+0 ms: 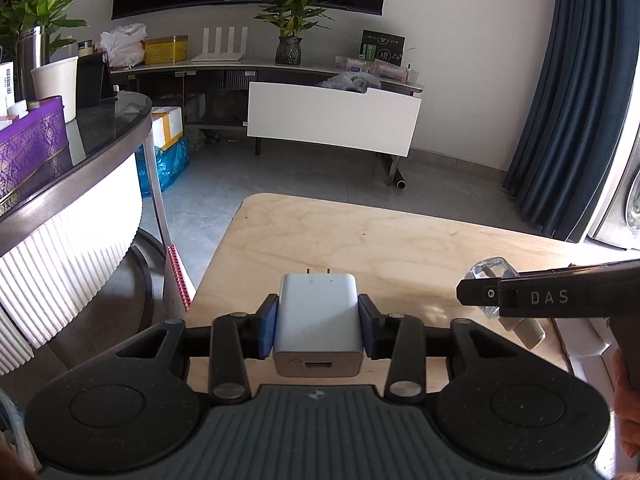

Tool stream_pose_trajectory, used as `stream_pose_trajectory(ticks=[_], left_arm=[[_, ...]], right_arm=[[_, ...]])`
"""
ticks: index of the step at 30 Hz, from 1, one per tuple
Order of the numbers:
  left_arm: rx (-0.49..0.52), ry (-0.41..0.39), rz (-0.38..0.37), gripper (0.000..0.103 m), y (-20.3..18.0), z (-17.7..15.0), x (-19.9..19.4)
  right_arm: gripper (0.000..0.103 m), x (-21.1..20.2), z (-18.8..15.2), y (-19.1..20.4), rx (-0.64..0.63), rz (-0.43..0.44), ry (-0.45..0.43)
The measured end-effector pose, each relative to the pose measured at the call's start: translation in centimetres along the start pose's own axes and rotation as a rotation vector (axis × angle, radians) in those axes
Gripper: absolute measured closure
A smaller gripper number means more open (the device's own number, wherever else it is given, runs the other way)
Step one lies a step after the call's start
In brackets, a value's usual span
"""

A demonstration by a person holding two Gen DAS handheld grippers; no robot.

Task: Organize rigid objects
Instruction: 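Carry the white adapter and glass bottle over the box with both tools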

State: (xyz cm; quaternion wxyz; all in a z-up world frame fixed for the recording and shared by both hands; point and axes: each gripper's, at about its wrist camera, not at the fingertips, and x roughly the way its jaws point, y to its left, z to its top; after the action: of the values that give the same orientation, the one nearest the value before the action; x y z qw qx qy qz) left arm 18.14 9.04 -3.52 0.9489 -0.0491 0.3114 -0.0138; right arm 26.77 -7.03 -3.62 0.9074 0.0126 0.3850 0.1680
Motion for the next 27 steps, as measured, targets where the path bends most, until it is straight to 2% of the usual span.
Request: stream_pose_trajectory(ticks=[7,15,27], left_arm=[[-0.006,-0.022,-0.005,0.062,-0.9,0.2,-3.4],[0.003,-0.04,0.004,0.062,-1.9,0.0,-7.2],[0.01,-0.066,-0.021,0.062,-3.4,-1.5,-12.0]], right_arm=[[0.043,-5.8,-1.2,1.3,0.038,0.031,-0.06],[0.043,-11.6,-3.1,2.8,0.068,0.008,-0.11],[0.043,-18.3,-6.8,4.0,0.096,-0.019,-0.167]])
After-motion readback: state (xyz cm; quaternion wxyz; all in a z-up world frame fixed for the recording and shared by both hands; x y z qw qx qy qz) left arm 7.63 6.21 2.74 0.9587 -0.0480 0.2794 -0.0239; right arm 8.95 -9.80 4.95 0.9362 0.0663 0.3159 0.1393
